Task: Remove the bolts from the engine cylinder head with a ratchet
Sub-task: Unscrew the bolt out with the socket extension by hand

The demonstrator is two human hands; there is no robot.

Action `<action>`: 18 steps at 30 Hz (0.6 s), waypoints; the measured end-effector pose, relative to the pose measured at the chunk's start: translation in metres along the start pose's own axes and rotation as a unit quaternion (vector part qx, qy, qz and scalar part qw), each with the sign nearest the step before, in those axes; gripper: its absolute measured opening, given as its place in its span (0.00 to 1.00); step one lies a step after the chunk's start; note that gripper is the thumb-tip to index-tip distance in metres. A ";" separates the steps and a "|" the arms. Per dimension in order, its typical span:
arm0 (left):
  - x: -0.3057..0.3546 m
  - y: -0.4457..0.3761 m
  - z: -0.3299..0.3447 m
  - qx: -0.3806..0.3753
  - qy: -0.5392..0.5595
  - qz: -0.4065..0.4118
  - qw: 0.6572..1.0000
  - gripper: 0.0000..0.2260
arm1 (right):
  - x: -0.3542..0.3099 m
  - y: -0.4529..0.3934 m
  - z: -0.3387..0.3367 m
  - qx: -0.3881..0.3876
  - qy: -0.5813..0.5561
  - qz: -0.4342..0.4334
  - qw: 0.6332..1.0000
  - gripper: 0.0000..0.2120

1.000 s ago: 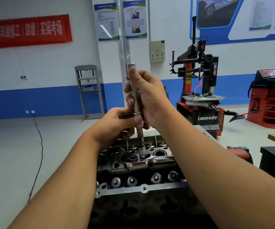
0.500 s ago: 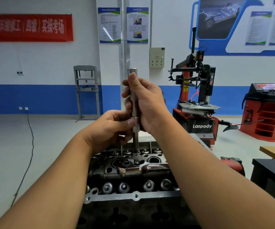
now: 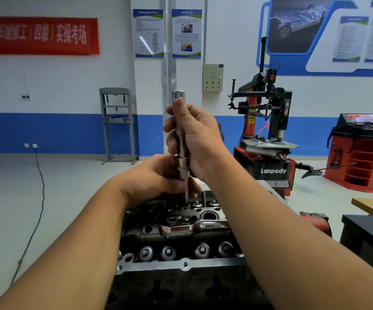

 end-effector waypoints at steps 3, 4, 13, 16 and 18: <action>0.002 0.001 0.001 0.019 -0.048 0.000 0.999 0.11 | 0.000 0.001 0.000 -0.008 -0.001 0.004 1.000 0.15; 0.003 0.000 0.002 0.031 -0.059 0.002 0.998 0.11 | 0.000 0.001 0.000 -0.003 -0.003 0.006 1.000 0.15; 0.005 0.000 0.002 0.037 -0.021 -0.025 0.999 0.18 | 0.001 -0.001 -0.004 0.037 -0.009 -0.020 0.999 0.15; 0.004 0.001 0.001 0.024 -0.032 -0.019 0.999 0.14 | -0.001 -0.001 -0.004 0.037 -0.011 -0.012 0.999 0.14; 0.004 0.000 0.001 0.049 -0.045 -0.015 0.998 0.14 | -0.001 0.001 -0.004 0.032 -0.007 -0.005 0.999 0.13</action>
Point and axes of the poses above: each hand's wrist, its own y-axis away from the middle knuckle, its own z-axis out of the palm, x = y × z, the point moved 1 cm from there along -y, towards the middle knuckle, and after that the axes turned 8 degrees about x, right-handed, at the moved point
